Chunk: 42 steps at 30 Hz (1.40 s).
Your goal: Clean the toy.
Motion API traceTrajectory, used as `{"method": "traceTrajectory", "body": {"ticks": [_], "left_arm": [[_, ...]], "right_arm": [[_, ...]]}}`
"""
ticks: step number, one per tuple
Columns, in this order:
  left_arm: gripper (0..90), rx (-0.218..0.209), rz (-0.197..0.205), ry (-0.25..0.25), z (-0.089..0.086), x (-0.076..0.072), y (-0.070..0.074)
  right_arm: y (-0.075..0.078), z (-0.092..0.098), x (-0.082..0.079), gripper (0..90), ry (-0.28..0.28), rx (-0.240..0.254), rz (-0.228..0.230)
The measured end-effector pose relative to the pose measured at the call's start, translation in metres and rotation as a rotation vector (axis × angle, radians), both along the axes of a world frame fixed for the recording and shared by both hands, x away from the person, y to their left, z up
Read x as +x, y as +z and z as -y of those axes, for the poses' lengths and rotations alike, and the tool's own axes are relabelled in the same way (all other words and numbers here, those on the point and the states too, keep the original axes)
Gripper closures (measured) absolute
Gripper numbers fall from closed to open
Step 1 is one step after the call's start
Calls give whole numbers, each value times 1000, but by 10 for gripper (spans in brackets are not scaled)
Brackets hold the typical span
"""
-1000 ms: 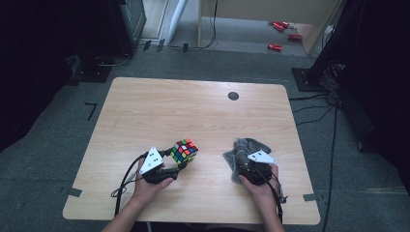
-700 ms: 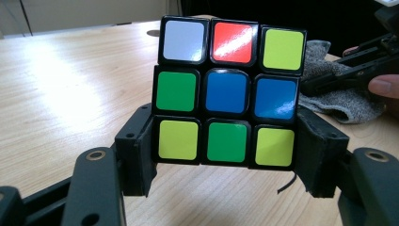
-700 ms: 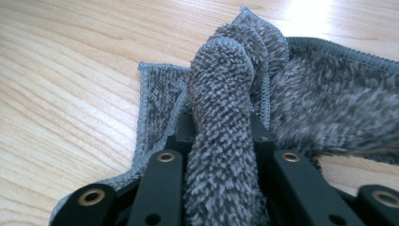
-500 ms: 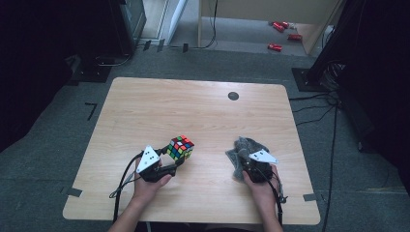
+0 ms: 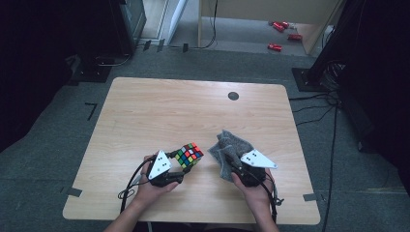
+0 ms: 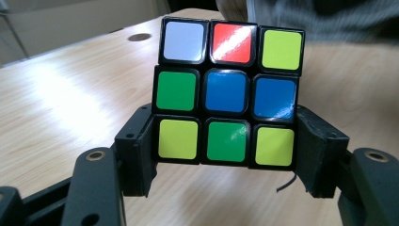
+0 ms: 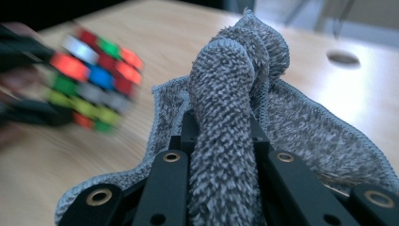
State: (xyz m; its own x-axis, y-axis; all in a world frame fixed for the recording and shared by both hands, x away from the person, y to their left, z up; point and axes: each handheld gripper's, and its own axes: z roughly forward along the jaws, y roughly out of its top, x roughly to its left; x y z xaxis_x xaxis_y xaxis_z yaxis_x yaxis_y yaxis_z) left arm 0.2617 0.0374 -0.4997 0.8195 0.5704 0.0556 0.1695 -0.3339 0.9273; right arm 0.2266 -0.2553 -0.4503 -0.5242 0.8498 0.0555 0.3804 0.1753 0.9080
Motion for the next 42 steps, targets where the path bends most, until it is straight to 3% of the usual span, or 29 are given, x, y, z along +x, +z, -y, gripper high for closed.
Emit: {"method": "traceTrajectory", "body": {"ticks": [5,8,10,15,18,20,26,28,30,32,34,36,39,41,42], "left_arm": [[343,69,19,-39,17,-11,8],[343,102,4,-48,25,-17,14],[344,137,2,-46,30,-20,18],[344,162,-24,-54,37,-27,30],[345,214,-15,-40,41,-30,34],[345,225,-11,-40,42,-31,34],[346,234,-14,-64,44,-32,32],[346,222,-12,-71,43,-32,32],[346,204,-14,-68,41,-30,34],[346,188,-15,-61,38,-29,35],[345,200,-12,-57,37,-28,34],[346,200,-11,-61,37,-28,33],[346,178,8,-72,38,-32,37],[346,178,28,-74,37,-33,39],[346,189,37,-72,37,-33,39]], "right_arm": [[27,-6,-19,769,79,84,76],[38,-19,-28,763,122,61,114],[40,-33,-34,760,156,16,125],[28,-69,-42,756,206,-193,146],[19,-81,-43,754,202,-280,159],[16,-82,-41,754,192,-321,160],[15,-63,-29,752,105,-306,111],[15,-55,-25,752,84,-290,95],[15,-48,-23,752,43,-304,85],[16,-42,-23,752,27,-261,80],[21,-42,-26,752,50,-205,101],[26,-51,-34,750,107,-185,130],[27,-68,-40,747,182,-226,151],[24,-71,-40,747,183,-252,144],[23,-68,-38,747,179,-241,140]]}}
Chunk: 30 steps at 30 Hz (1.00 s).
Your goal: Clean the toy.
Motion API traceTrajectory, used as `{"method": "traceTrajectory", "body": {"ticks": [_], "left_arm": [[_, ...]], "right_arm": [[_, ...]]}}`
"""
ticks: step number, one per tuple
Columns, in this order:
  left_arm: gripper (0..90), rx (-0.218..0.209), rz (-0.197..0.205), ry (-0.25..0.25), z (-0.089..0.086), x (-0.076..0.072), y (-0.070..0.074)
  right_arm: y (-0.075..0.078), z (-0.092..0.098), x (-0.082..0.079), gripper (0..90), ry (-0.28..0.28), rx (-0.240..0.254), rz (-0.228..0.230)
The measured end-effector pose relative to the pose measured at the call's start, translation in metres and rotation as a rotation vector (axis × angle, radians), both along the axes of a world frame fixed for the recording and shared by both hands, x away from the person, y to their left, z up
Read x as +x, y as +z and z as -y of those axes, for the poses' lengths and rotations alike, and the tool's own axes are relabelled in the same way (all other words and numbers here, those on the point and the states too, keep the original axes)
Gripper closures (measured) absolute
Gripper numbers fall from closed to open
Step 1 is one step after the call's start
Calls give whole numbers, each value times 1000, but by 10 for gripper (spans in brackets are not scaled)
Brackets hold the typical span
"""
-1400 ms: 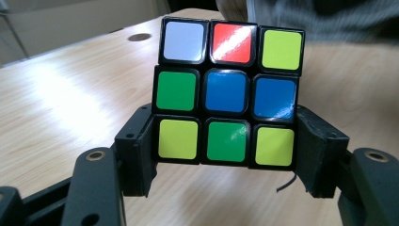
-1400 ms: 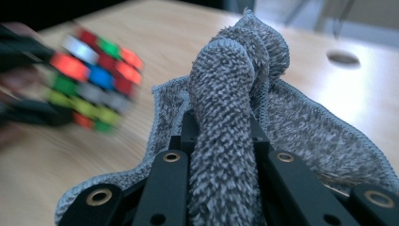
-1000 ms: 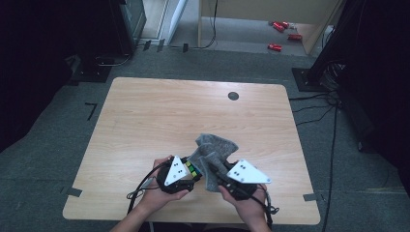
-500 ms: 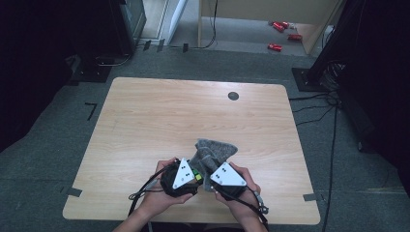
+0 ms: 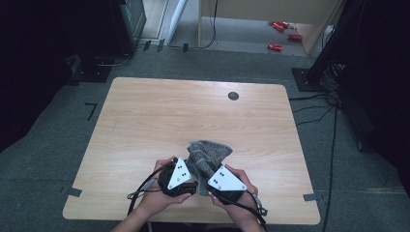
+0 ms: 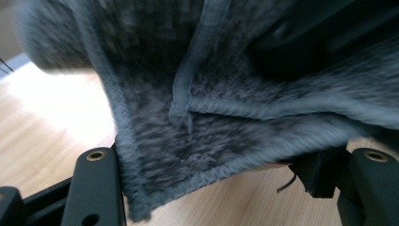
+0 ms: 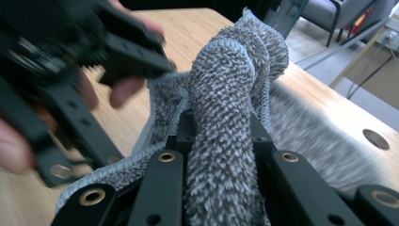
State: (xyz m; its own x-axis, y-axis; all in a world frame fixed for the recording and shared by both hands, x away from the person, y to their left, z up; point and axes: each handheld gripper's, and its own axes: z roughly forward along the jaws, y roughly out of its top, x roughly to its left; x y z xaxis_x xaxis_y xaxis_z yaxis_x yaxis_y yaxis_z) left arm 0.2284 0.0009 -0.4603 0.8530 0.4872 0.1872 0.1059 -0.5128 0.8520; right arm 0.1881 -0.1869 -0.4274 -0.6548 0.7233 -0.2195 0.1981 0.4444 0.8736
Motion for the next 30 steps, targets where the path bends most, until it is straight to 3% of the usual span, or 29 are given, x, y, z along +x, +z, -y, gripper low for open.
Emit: {"method": "traceTrajectory", "body": {"ticks": [3,6,9,11,14,17,21,23,24,26,30], "left_arm": [[346,-25,-9,-3,-5,3,-1],[346,-131,-16,-44,-15,6,1],[345,-206,-3,-84,-21,6,1],[345,-226,15,-107,-23,5,1],[345,-248,44,-116,-24,1,3],[345,-260,63,-110,-27,0,4],[344,-295,62,-99,-31,2,7],[344,-319,46,-96,-34,4,8],[345,-319,45,-91,-35,5,9],[345,-302,40,-85,-35,7,7],[344,-276,31,-96,-30,6,2]], "right_arm": [[2,14,6,746,-56,32,-16],[5,31,11,744,-129,99,-33],[9,46,12,740,-102,250,-40],[10,46,11,738,-60,299,-40],[7,39,11,736,-11,306,-68],[0,41,15,737,-16,338,-98],[-13,46,25,736,-58,306,-172],[-18,48,29,735,-78,265,-201],[-19,50,30,735,-87,255,-201],[-14,55,28,735,-92,296,-180],[2,55,18,732,-51,355,-91]]}}
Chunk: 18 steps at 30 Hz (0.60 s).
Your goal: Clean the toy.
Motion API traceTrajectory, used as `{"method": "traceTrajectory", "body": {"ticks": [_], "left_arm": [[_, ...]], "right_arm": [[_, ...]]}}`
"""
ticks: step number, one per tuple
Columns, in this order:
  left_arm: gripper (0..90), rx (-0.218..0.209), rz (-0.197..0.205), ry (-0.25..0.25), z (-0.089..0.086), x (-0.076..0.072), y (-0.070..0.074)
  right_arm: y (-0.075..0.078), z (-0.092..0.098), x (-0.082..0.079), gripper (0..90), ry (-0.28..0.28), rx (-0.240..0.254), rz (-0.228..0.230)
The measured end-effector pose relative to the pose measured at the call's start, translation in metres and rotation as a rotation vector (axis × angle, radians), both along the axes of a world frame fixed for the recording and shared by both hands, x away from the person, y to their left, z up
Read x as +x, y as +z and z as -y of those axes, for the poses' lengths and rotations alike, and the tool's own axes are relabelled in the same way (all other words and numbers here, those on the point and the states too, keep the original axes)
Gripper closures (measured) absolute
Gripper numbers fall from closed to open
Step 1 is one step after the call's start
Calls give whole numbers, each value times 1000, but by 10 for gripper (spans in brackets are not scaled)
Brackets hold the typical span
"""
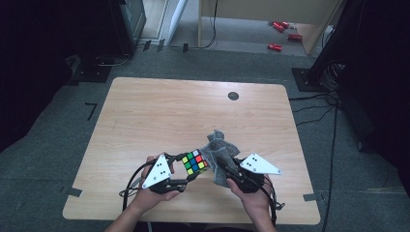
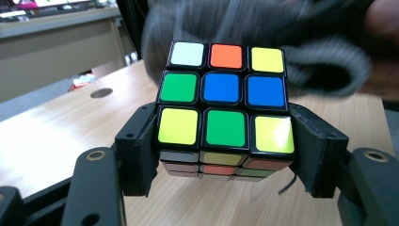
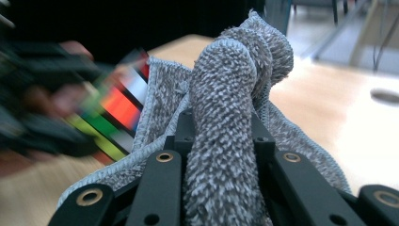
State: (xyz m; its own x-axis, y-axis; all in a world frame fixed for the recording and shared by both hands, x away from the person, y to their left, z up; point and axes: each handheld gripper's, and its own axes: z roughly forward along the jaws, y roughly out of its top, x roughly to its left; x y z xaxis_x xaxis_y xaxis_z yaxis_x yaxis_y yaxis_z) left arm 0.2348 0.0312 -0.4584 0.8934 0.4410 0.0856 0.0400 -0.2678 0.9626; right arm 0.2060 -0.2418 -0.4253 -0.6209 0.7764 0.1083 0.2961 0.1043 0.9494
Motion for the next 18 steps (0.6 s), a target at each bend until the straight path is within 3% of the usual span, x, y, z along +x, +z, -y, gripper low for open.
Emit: {"method": "traceTrajectory", "body": {"ticks": [3,5,8,13,15,18], "left_arm": [[344,6,15,-25,5,-4,1],[344,-2,22,-30,5,-7,2],[344,-12,28,-23,2,-6,4],[344,-44,14,-18,-3,-3,6],[344,-38,11,-17,-4,-2,6],[344,-11,14,-11,-2,-1,3]], "right_arm": [[6,-8,-7,728,42,15,51],[4,-12,-7,727,67,20,37],[-4,-10,-2,728,59,48,-4],[-19,-5,9,728,9,-22,-86],[-19,-3,10,728,-4,-27,-93],[-11,0,5,727,-7,16,-47]]}}
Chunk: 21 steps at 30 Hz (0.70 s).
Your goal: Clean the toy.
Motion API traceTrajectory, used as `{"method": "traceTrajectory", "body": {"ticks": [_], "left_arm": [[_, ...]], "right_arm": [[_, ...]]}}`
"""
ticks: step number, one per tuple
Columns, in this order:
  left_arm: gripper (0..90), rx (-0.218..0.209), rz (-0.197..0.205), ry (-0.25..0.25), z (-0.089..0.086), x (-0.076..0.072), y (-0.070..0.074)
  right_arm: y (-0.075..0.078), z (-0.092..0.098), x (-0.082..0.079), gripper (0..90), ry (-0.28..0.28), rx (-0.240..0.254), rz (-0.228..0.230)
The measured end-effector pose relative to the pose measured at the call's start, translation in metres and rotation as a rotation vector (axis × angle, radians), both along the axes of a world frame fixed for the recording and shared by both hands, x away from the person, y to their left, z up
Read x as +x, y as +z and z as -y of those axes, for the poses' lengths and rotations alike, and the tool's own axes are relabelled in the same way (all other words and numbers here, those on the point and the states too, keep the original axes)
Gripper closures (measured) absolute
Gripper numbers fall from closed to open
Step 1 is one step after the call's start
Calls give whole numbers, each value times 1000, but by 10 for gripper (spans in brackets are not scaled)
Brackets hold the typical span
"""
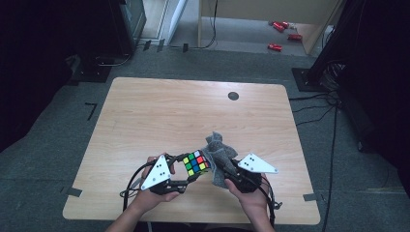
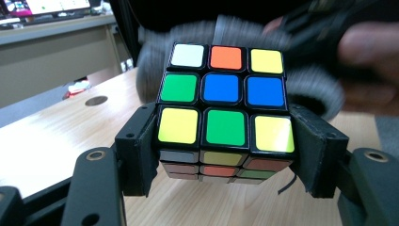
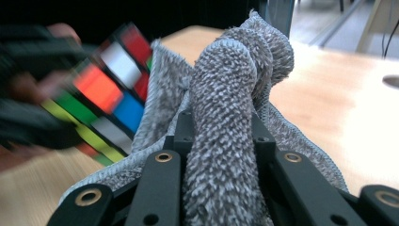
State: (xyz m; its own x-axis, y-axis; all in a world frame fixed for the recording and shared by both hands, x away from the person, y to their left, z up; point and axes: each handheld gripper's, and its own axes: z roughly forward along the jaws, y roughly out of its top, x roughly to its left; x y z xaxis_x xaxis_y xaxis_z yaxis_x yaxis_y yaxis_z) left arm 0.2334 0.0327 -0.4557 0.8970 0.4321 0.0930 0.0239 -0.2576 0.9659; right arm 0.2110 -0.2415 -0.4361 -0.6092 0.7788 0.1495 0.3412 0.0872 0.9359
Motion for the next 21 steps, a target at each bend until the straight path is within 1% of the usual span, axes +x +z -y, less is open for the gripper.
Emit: {"method": "traceTrajectory", "body": {"ticks": [3,5,7,8,9,12,13,14,15,16,17,18,21], "left_arm": [[344,12,-1,-8,3,-1,-1],[344,13,3,-15,5,-3,-1],[344,13,7,-18,5,-4,0],[344,16,10,-15,5,-4,0],[344,11,6,-14,4,-4,0],[343,0,3,-7,2,-3,1],[343,-9,-3,-9,1,-2,1],[344,-18,-9,-10,0,-1,2],[344,-22,-14,-9,0,-1,2],[344,-25,-13,-7,-1,0,2],[344,-23,-13,-6,-1,0,2],[344,-15,-11,-6,-1,1,1],[344,6,-13,-7,1,1,-1]], "right_arm": [[11,-3,-8,726,30,37,65],[15,-7,-13,725,57,46,95],[14,-12,-14,723,83,35,92],[12,-13,-13,722,85,32,95],[10,-12,-12,722,88,44,85],[1,-7,-3,721,91,67,9],[-2,-6,-1,721,81,49,-15],[-5,-5,2,721,67,21,-33],[-7,-4,3,721,57,4,-45],[-7,-3,4,721,51,4,-51],[-7,-2,4,721,48,7,-50],[-5,-1,3,721,42,15,-36],[7,-1,-4,720,54,56,34]]}}
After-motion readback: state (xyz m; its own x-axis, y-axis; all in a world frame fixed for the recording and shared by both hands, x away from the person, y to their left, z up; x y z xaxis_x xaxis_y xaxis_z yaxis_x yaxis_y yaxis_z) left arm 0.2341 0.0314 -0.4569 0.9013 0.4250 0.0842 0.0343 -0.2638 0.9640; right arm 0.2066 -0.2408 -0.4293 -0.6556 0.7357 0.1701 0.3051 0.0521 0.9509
